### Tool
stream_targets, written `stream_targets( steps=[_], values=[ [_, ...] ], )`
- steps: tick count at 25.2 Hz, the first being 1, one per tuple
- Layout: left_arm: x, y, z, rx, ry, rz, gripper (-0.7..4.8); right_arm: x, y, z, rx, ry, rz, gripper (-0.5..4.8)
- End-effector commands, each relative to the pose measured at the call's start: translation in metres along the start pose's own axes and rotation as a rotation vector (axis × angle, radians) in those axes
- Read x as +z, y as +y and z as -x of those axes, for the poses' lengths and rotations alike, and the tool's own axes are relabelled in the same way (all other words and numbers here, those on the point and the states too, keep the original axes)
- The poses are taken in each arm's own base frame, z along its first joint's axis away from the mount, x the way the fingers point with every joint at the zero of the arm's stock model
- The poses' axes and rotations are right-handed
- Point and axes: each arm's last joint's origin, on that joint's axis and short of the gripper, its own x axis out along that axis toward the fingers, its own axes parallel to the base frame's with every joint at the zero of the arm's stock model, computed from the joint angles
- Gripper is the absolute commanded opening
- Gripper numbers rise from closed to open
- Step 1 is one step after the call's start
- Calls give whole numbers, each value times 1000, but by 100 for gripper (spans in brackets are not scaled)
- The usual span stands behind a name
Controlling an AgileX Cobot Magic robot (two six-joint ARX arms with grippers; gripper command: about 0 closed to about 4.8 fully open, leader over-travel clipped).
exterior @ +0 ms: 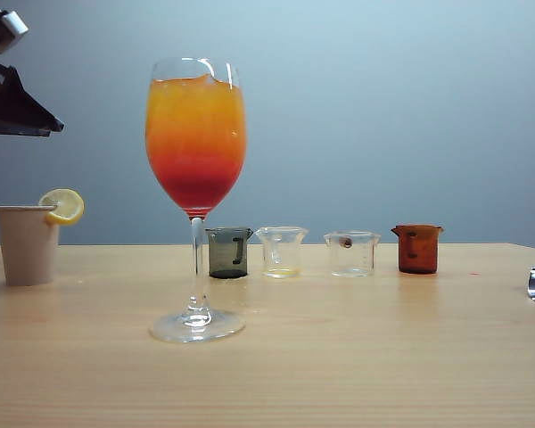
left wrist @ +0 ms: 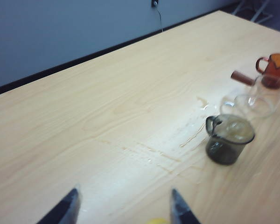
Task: Pick up the lemon slice from the paper cup on the left and carefully insert it into the rim of the goblet.
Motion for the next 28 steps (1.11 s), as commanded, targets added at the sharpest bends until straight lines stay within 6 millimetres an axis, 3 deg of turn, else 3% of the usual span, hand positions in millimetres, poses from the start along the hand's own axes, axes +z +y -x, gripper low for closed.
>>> stream_targets(
  steps=[1,14,20,24,28],
  values=[
    [-3,8,-6,-44,49,-64,252,2,0,1,4,-10,3,-6],
    [-39,20,-28,-159,134,58,237,-1,0,1,-6,20,-1,-6],
    [-46,21,-31,-157,160,71,230,-2,-1,-3,-9,30,-3,-6],
    [-48,21,-32,-159,162,75,173,-2,-1,-5,-8,35,-3,-6],
    [-48,20,-33,-165,166,81,173,-2,-1,-6,-9,37,-4,-6]
  ],
)
